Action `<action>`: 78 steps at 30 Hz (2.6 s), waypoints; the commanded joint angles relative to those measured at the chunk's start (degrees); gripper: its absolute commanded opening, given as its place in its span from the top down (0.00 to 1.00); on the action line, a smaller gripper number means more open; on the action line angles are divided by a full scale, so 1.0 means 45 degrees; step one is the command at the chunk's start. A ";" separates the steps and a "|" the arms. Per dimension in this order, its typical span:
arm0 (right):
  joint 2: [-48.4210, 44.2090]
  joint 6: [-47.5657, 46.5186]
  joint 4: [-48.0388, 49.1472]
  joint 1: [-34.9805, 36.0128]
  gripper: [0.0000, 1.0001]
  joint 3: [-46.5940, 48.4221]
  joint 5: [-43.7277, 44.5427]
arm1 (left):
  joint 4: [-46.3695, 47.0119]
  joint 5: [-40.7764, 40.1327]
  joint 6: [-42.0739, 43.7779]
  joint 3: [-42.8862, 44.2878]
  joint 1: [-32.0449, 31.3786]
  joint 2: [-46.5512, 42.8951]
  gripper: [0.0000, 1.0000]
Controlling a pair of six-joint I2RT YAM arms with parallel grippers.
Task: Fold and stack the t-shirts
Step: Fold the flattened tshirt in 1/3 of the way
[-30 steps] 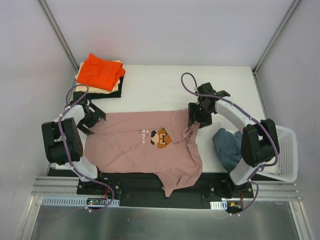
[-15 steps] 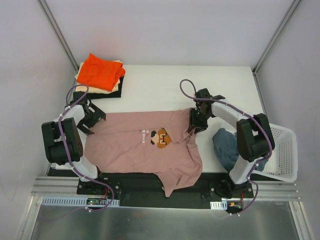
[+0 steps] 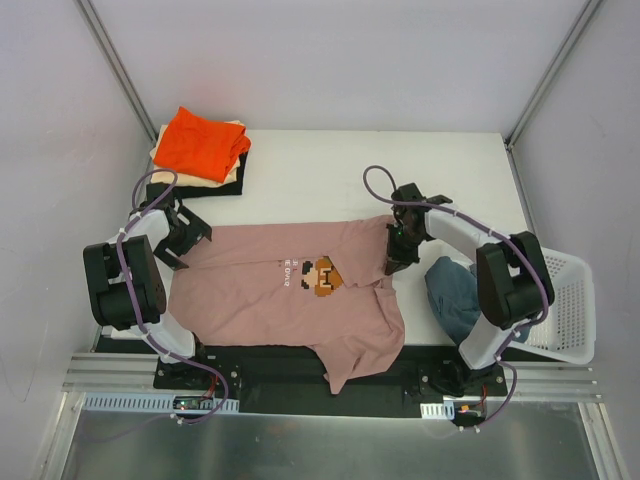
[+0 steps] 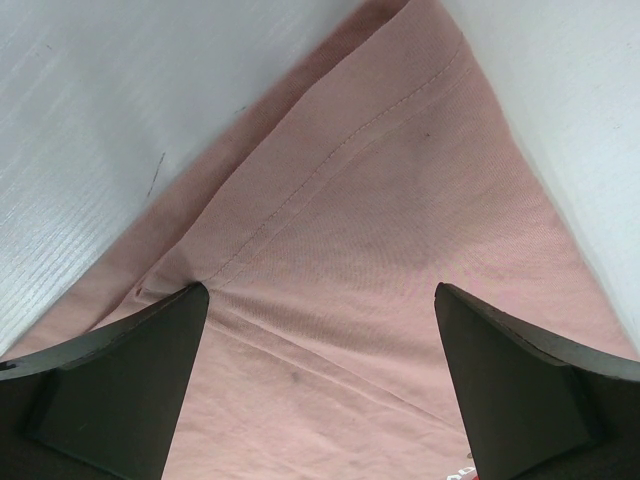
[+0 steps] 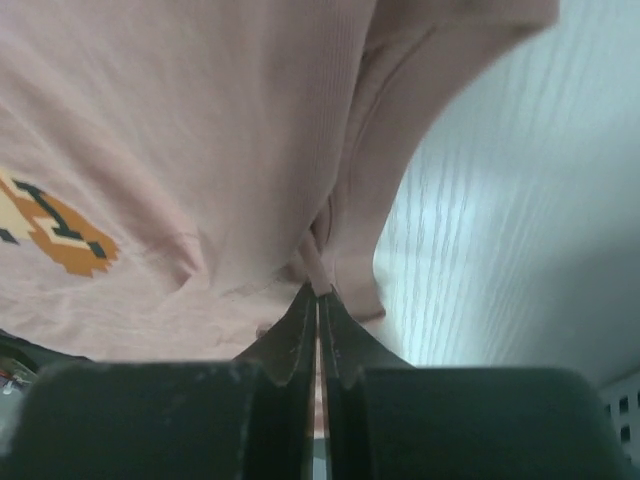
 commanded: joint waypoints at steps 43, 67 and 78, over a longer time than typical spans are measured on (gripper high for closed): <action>0.4604 -0.0488 -0.2119 -0.1733 0.64 0.5815 0.2560 | -0.0357 -0.0169 0.0319 -0.0128 0.0263 0.0122 0.01; 0.6090 -0.5039 -0.3290 -0.1851 0.60 0.9955 0.6677 | -0.0358 -0.0032 0.0397 0.0438 0.0263 0.0923 0.01; 0.2737 -0.3674 -0.2277 -0.1421 0.18 0.7561 0.3753 | -0.0338 0.0515 0.0417 0.0556 0.0263 0.0182 0.01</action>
